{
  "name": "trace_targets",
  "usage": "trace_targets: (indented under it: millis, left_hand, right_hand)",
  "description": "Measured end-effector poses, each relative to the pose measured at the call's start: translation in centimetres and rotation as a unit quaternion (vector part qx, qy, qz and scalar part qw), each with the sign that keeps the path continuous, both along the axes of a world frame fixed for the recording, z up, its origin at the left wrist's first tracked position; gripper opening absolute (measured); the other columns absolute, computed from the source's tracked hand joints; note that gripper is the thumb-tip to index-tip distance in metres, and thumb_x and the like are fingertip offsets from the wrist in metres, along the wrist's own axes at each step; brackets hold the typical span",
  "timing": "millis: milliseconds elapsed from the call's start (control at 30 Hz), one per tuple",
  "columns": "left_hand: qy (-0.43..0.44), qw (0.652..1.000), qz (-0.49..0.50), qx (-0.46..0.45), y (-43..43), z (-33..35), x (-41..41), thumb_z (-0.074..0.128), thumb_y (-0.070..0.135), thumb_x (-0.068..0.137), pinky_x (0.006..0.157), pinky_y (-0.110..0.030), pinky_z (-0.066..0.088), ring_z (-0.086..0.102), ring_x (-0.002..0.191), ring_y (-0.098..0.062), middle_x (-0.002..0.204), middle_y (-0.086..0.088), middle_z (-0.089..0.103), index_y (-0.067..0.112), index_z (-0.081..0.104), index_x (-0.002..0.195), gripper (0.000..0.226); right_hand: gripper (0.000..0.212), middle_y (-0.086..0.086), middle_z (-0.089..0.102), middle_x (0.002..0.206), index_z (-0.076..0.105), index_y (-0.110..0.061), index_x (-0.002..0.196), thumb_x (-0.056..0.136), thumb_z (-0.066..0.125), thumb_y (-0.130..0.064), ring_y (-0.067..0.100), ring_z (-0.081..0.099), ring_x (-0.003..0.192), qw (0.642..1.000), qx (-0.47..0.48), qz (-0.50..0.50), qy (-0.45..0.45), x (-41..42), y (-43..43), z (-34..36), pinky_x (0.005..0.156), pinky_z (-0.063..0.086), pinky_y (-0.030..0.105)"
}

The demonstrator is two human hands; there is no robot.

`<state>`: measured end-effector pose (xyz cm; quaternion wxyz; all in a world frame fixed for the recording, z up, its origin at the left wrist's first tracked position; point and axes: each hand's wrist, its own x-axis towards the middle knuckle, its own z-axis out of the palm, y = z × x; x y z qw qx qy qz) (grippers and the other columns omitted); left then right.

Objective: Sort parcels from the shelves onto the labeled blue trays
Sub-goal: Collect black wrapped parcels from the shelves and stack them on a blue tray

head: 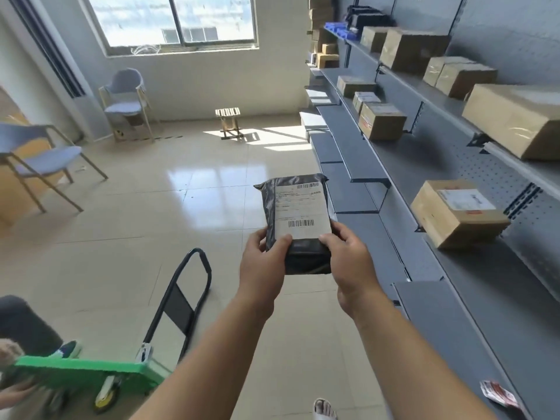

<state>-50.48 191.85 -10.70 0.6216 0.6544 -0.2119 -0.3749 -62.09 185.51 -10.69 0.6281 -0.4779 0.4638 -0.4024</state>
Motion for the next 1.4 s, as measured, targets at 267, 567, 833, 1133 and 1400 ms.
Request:
trace_targets:
  millis: [267, 567, 833, 1133, 1400]
  left_hand:
    - [-0.015, 0.998, 0.058, -0.028, -13.5, 2.6, 5.4, 0.069, 0.031, 0.093, 0.087, -0.033, 0.056, 0.072, 0.102, -0.015, 0.113, 0.002, 0.074, 0.029, 0.062, 0.125, 0.033]
    - [-0.005, 0.995, 0.091, -0.049, -25.5, 3.5, 15.4, 0.071, 0.032, 0.090, 0.091, -0.038, 0.057, 0.073, 0.100, -0.017, 0.110, 0.002, 0.074, 0.030, 0.063, 0.119, 0.030]
    - [0.001, 0.997, 0.052, -0.059, -38.3, 5.5, 28.3, 0.069, 0.032, 0.094, 0.083, -0.030, 0.055, 0.073, 0.099, -0.015, 0.110, 0.003, 0.074, 0.030, 0.062, 0.122, 0.029]
    - [-0.010, 0.998, 0.004, -0.060, -53.6, 7.0, 36.1, 0.068, 0.032, 0.094, 0.091, -0.038, 0.057, 0.072, 0.100, -0.017, 0.110, 0.002, 0.073, 0.032, 0.061, 0.120, 0.026]
    - [-0.027, 0.998, 0.021, -0.061, -70.2, 6.7, 40.9, 0.066, 0.033, 0.095, 0.087, -0.034, 0.057, 0.071, 0.101, -0.015, 0.112, 0.002, 0.072, 0.030, 0.058, 0.124, 0.031]
  right_hand:
    - [0.029, -0.001, 0.072, 0.116, 0.062, -0.029, 0.126, 0.100, 0.054, -0.021, 0.025, 0.067, 0.110, 0.998, -0.012, 0.058, -0.031, 5.7, -14.5, 2.8, 0.084, 0.063, 0.039]
    - [0.029, -0.001, 0.072, 0.114, 0.060, -0.027, 0.129, 0.102, 0.052, -0.019, 0.022, 0.068, 0.104, 0.995, -0.027, 0.092, -0.040, 15.7, -26.9, 4.1, 0.081, 0.063, 0.037]
    - [0.026, -0.002, 0.074, 0.109, 0.063, -0.030, 0.123, 0.101, 0.054, -0.017, 0.020, 0.072, 0.098, 0.996, -0.046, 0.064, -0.032, 27.8, -38.8, 6.8, 0.076, 0.063, 0.033]
    - [0.027, -0.003, 0.075, 0.107, 0.066, -0.029, 0.120, 0.100, 0.054, -0.017, 0.020, 0.071, 0.102, 0.998, -0.053, -0.010, -0.036, 35.8, -53.0, 8.2, 0.081, 0.063, 0.037]
    - [0.028, -0.002, 0.075, 0.108, 0.067, -0.026, 0.121, 0.098, 0.053, -0.018, 0.021, 0.070, 0.103, 0.997, -0.059, 0.001, -0.042, 41.3, -70.1, 7.2, 0.074, 0.063, 0.031]
